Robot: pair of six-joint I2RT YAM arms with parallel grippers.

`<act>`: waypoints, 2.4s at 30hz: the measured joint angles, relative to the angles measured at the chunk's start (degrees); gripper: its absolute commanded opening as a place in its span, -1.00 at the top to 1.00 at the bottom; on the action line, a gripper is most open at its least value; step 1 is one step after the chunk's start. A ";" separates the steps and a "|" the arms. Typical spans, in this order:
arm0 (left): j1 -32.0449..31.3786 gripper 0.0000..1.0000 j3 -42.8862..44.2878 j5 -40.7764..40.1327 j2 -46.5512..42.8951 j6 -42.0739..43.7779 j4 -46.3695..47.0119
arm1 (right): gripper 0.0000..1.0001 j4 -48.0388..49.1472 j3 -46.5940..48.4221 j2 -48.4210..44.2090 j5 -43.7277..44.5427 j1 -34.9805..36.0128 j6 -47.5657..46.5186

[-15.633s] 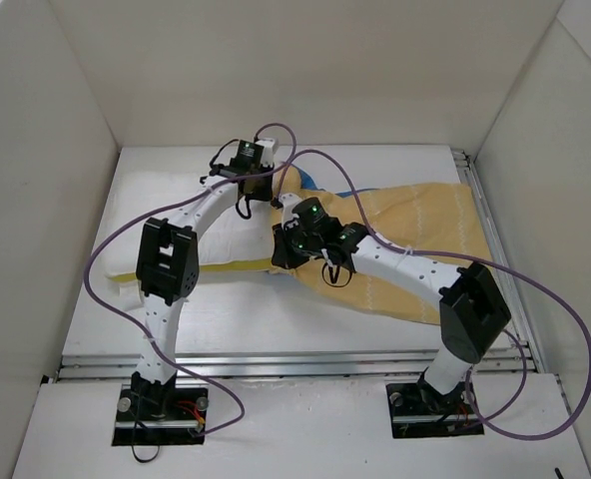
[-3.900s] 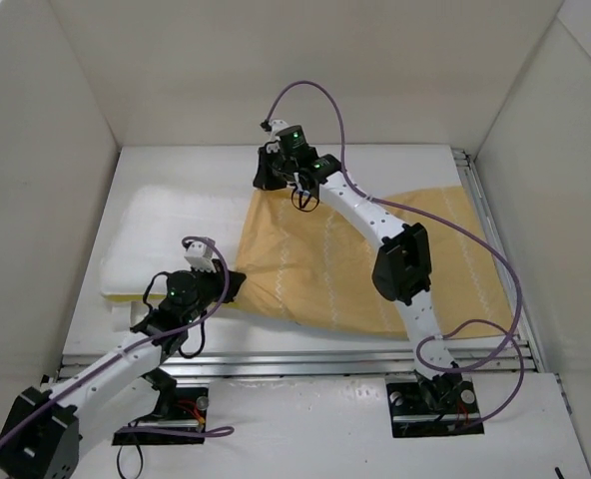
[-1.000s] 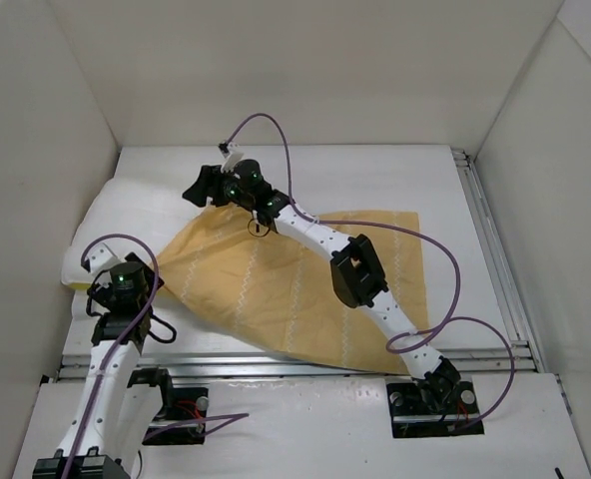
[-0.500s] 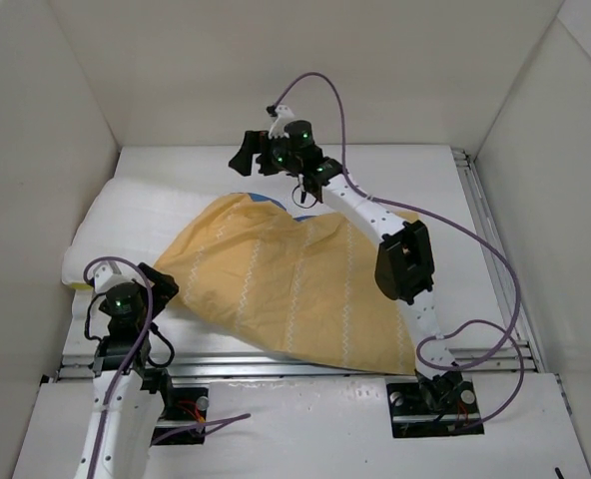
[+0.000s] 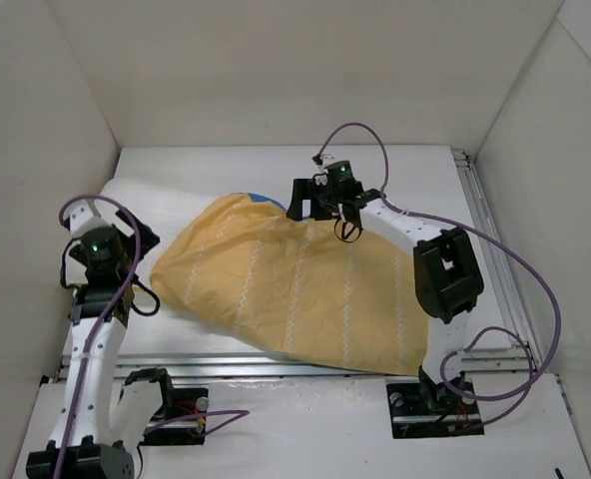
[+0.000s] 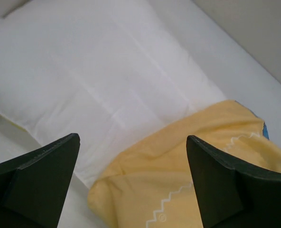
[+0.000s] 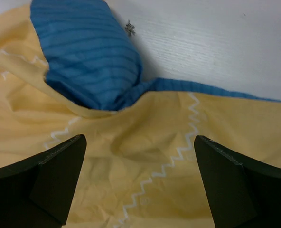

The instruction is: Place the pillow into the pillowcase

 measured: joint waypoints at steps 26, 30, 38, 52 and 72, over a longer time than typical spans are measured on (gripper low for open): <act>-3.89 -0.23 23.76 1.55 46.58 17.03 -8.26 | -0.82 -3.13 -30.60 -19.30 11.85 0.59 6.82; -2.99 -0.15 20.85 9.20 46.58 15.10 -5.90 | -0.80 -3.15 -30.47 -15.74 12.07 0.98 6.88; -2.32 -0.05 13.33 18.86 45.75 8.04 4.00 | -0.81 -3.43 -25.81 -12.00 12.31 1.90 6.91; -24.15 0.07 4.76 13.29 40.72 -31.06 16.24 | -0.92 -4.79 -22.93 -21.94 12.46 -3.76 5.68; -20.06 -0.52 41.09 1.86 41.33 8.68 -5.51 | -0.84 -7.76 -22.49 -30.29 11.37 6.36 4.94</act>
